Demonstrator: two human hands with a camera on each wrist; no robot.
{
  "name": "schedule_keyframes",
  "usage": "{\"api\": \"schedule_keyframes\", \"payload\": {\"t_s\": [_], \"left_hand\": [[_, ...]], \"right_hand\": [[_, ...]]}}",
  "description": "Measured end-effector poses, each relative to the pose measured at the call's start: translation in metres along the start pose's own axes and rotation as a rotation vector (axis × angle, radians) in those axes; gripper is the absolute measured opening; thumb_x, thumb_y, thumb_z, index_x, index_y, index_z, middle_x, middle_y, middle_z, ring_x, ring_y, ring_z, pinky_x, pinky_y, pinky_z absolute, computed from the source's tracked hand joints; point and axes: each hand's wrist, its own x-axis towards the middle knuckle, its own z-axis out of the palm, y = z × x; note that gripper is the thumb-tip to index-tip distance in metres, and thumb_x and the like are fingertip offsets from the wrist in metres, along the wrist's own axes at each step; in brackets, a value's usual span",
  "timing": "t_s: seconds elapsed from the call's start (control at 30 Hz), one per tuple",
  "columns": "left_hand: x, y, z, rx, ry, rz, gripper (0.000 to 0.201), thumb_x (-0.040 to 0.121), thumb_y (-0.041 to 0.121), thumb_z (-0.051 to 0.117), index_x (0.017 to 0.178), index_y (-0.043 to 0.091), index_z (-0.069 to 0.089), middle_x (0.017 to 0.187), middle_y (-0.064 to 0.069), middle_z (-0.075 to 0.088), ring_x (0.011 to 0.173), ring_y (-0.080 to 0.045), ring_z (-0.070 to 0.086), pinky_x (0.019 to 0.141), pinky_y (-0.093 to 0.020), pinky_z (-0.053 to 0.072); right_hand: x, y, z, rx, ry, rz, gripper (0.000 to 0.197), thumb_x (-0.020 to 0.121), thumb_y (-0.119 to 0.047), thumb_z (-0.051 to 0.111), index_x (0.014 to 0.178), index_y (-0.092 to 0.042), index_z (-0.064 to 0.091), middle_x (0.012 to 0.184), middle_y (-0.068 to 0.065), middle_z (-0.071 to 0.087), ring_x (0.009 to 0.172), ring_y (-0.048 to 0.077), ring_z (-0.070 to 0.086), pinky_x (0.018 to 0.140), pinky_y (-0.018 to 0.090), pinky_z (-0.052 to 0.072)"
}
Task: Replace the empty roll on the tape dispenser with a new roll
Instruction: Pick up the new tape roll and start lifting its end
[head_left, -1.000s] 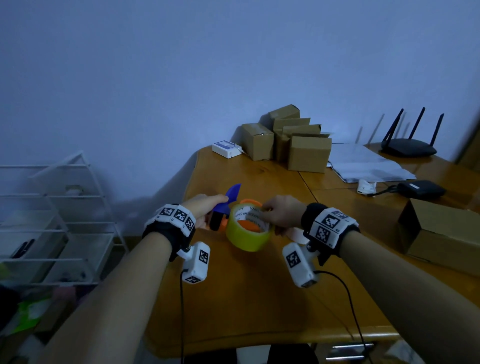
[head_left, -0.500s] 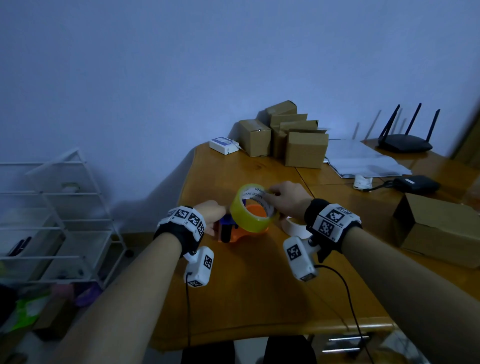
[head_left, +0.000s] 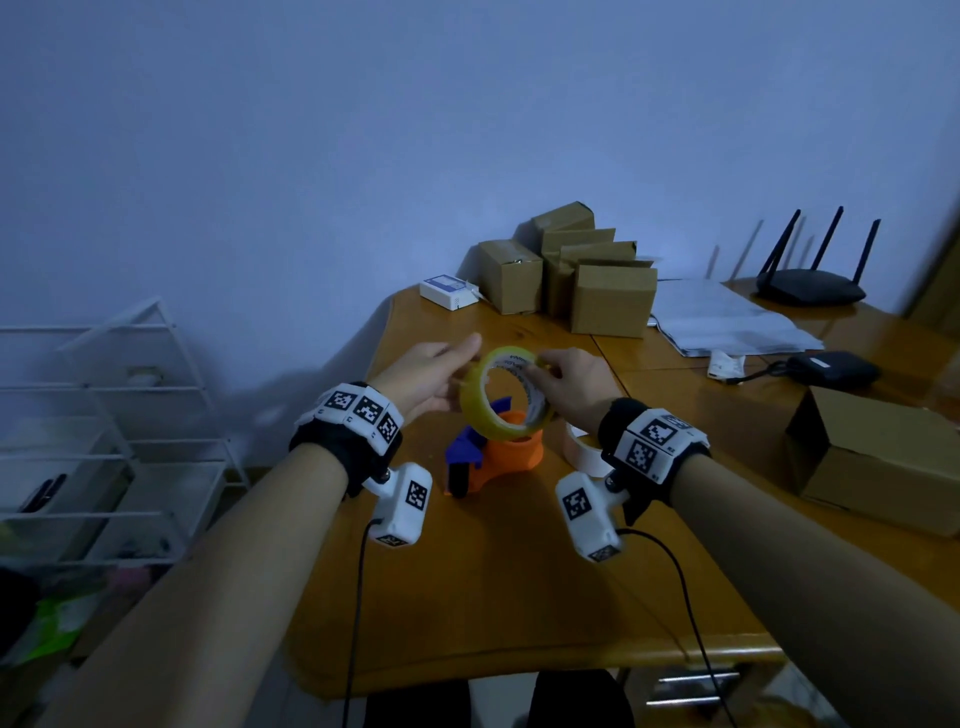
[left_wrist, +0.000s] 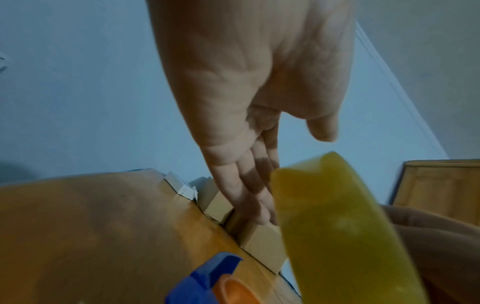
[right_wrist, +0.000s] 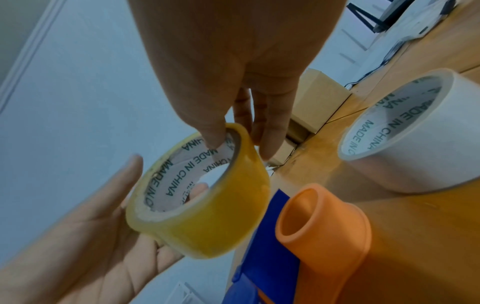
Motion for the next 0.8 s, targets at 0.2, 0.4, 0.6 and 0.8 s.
{"api": "schedule_keyframes", "payload": {"t_s": [0.2,0.4,0.6,0.8], "left_hand": [[-0.0008,0.0053,0.0065,-0.015,-0.017,0.071,0.043,0.091,0.022,0.067,0.13,0.01,0.057,0.115,-0.011,0.068,0.097,-0.025,0.072,0.09,-0.042,0.058],[-0.004,0.0042,0.0013,-0.148,-0.015,0.231,0.054,0.07,0.022,0.076,0.121,0.022,0.06,0.133,-0.01,0.06,0.123,-0.022,0.059,0.111,-0.042,0.04],[0.0015,0.0047,-0.0018,-0.129,-0.093,0.205,0.057,0.08,0.001,0.07,0.133,0.015,0.053,0.132,-0.008,0.06,0.124,-0.02,0.057,0.107,-0.033,0.044],[0.0025,0.0007,-0.0011,-0.026,-0.177,0.129,0.057,0.085,-0.009,0.064,0.136,0.012,0.05,0.099,-0.002,0.066,0.095,-0.011,0.066,0.073,-0.02,0.053]], "right_hand": [[0.0018,-0.0025,0.002,0.005,0.087,-0.015,0.037,0.098,-0.044,0.051,0.123,-0.021,0.065,0.101,0.008,0.065,0.081,0.018,0.059,0.055,0.02,0.036],[-0.0045,-0.0036,-0.0048,0.575,-0.147,0.222,0.04,0.097,-0.048,0.051,0.106,-0.012,0.065,0.103,0.011,0.069,0.089,0.026,0.073,0.082,0.044,0.061],[-0.0034,-0.005,-0.0031,0.537,-0.055,0.172,0.035,0.101,-0.037,0.049,0.111,-0.008,0.066,0.101,0.009,0.069,0.083,0.022,0.073,0.076,0.037,0.062],[-0.0048,-0.0022,0.0008,0.522,0.069,0.106,0.04,0.099,-0.033,0.055,0.136,-0.02,0.057,0.121,0.008,0.065,0.097,0.017,0.066,0.072,0.028,0.061]]}}
